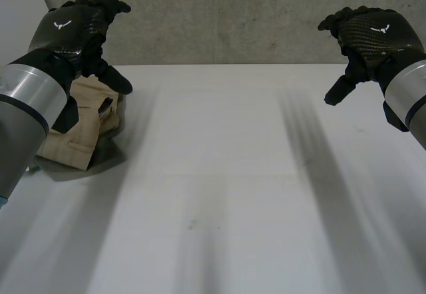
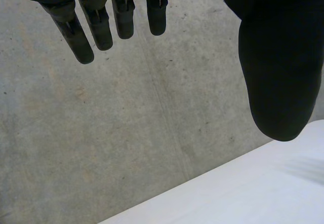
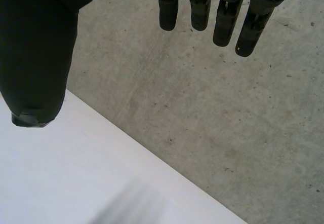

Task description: Fold the laundry.

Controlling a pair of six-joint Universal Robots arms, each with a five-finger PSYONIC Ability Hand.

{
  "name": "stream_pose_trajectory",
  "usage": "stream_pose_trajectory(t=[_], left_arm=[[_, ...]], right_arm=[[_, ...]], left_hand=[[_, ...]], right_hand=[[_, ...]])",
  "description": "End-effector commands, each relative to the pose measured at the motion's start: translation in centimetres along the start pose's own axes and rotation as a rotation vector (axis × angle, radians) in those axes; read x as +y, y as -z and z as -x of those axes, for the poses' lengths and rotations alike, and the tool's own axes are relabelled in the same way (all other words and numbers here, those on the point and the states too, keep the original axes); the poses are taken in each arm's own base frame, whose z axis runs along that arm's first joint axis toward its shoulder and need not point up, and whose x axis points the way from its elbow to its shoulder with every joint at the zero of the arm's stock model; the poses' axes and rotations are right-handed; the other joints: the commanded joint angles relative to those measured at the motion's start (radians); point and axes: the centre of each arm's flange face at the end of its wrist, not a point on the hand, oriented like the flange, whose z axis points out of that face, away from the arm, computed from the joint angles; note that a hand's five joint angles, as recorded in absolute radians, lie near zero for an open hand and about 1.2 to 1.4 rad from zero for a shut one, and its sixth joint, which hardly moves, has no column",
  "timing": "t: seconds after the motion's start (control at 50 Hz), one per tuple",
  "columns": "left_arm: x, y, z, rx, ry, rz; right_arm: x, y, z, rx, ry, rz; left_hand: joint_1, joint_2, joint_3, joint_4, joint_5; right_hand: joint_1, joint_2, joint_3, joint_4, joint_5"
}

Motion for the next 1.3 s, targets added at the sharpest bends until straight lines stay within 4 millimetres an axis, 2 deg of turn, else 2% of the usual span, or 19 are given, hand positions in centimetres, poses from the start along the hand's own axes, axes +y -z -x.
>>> stream_pose_trajectory(t=[0.02,0.3,0.38,0.48,0.5,0.6,0.66,0.74,0.76,0.78,0.82,0.9,0.98,1.06,1.1,1.14,1.16,1.22,1.3], left_arm=[[-0.1,0.0,0.0,-0.001,0.0,-0.001],[0.7,-0.2,0.5,-0.01,-0.07,0.017],[3.4,-1.3,2.4,-0.054,-0.234,0.096],[6.7,-2.9,6.9,-0.145,-0.421,0.196],[8.7,-3.9,8.8,-0.177,-0.469,0.232],[13.1,-6.0,12.2,-0.232,-0.525,0.261],[14.3,-6.8,13.4,-0.261,-0.537,0.254],[16.1,-7.3,15.6,-0.297,-0.555,0.283],[16.3,-7.5,15.8,-0.297,-0.563,0.285],[16.3,-7.6,15.7,-0.293,-0.567,0.283],[16.2,-7.8,15.4,-0.29,-0.571,0.275],[15.0,-8.2,12.9,-0.253,-0.556,0.223],[10.7,-8.5,7.6,-0.198,-0.498,0.08],[7.6,-7.3,1.3,-0.105,-0.385,-0.021],[6.7,-5.9,-3.2,-0.01,-0.306,-0.054],[6.7,-4.7,-6.2,0.065,-0.257,-0.053],[6.9,-3.2,-8.9,0.139,-0.212,-0.039],[7.5,-1.1,-12.4,0.235,-0.166,-0.012],[11.5,0.5,-16.0,0.334,-0.161,0.072]], right_arm=[[0.0,0.0,0.0,0.0,0.001,0.001],[0.1,-0.1,-0.3,0.008,0.0,0.004],[0.2,-0.1,-0.2,0.005,0.002,0.006],[0.3,0.0,-0.2,0.001,0.001,0.01],[0.3,0.0,-0.1,0.001,0.003,0.01],[0.5,0.1,0.0,-0.006,0.006,0.017],[0.6,0.1,0.1,-0.008,0.007,0.021],[1.1,0.0,0.2,-0.011,0.006,0.034],[1.2,-0.1,0.2,-0.011,0.005,0.037],[1.2,-0.1,0.2,-0.012,0.005,0.038],[1.2,-0.1,0.2,-0.011,0.005,0.039],[1.2,-0.2,-0.1,-0.003,0.007,0.038],[0.9,-0.3,-0.2,0.003,0.008,0.028],[0.6,-0.3,-0.3,0.006,0.008,0.019],[0.5,-0.2,-0.3,0.007,0.01,0.015],[0.2,-0.1,-0.4,0.009,0.011,0.008],[0.2,-0.1,-0.4,0.009,0.011,0.006],[0.1,-0.1,-0.5,0.012,0.011,0.003],[0.1,-0.1,-0.6,0.012,0.013,0.003]], left_hand=[[-0.034,-0.027,-0.03,-0.022,-0.024],[-0.025,-0.018,-0.021,-0.013,-0.015],[-0.034,-0.027,-0.03,-0.022,-0.024],[-0.037,-0.03,-0.033,-0.025,-0.027],[-0.037,-0.03,-0.033,-0.025,-0.027],[-0.014,-0.007,-0.01,-0.002,-0.004],[0.039,0.046,0.043,0.051,0.049],[0.51,0.518,0.515,0.522,0.52],[0.904,0.911,0.908,0.916,0.914],[1.103,1.11,1.107,1.115,1.113],[1.163,1.17,1.167,1.175,1.173],[1.163,1.17,1.167,1.175,1.173],[1.163,1.17,1.167,1.175,1.173],[1.163,1.17,1.167,1.175,1.173],[1.163,1.17,1.167,1.175,1.173],[1.163,1.17,1.167,1.175,1.173],[1.163,1.17,1.167,1.175,1.173],[1.163,1.17,1.167,1.175,1.173],[1.163,1.17,1.167,1.175,1.173]], right_hand=[[-0.025,-0.045,-0.04,-0.06,-0.054],[-0.025,-0.045,-0.04,-0.06,-0.054],[-0.025,-0.045,-0.04,-0.06,-0.054],[-0.025,-0.045,-0.04,-0.06,-0.054],[-0.025,-0.045,-0.04,-0.06,-0.054],[-0.025,-0.045,-0.04,-0.06,-0.054],[-0.025,-0.045,-0.04,-0.06,-0.054],[-0.025,-0.045,-0.04,-0.06,-0.054],[-0.025,-0.045,-0.04,-0.06,-0.054],[-0.025,-0.045,-0.04,-0.06,-0.054],[-0.025,-0.045,-0.04,-0.06,-0.054],[-0.025,-0.045,-0.04,-0.06,-0.054],[-0.025,-0.045,-0.04,-0.06,-0.054],[-0.025,-0.045,-0.04,-0.06,-0.054],[-0.025,-0.045,-0.04,-0.06,-0.054],[-0.025,-0.045,-0.04,-0.06,-0.054],[-0.025,-0.045,-0.04,-0.06,-0.054],[-0.025,-0.045,-0.04,-0.06,-0.054],[-0.025,-0.045,-0.04,-0.06,-0.054]])
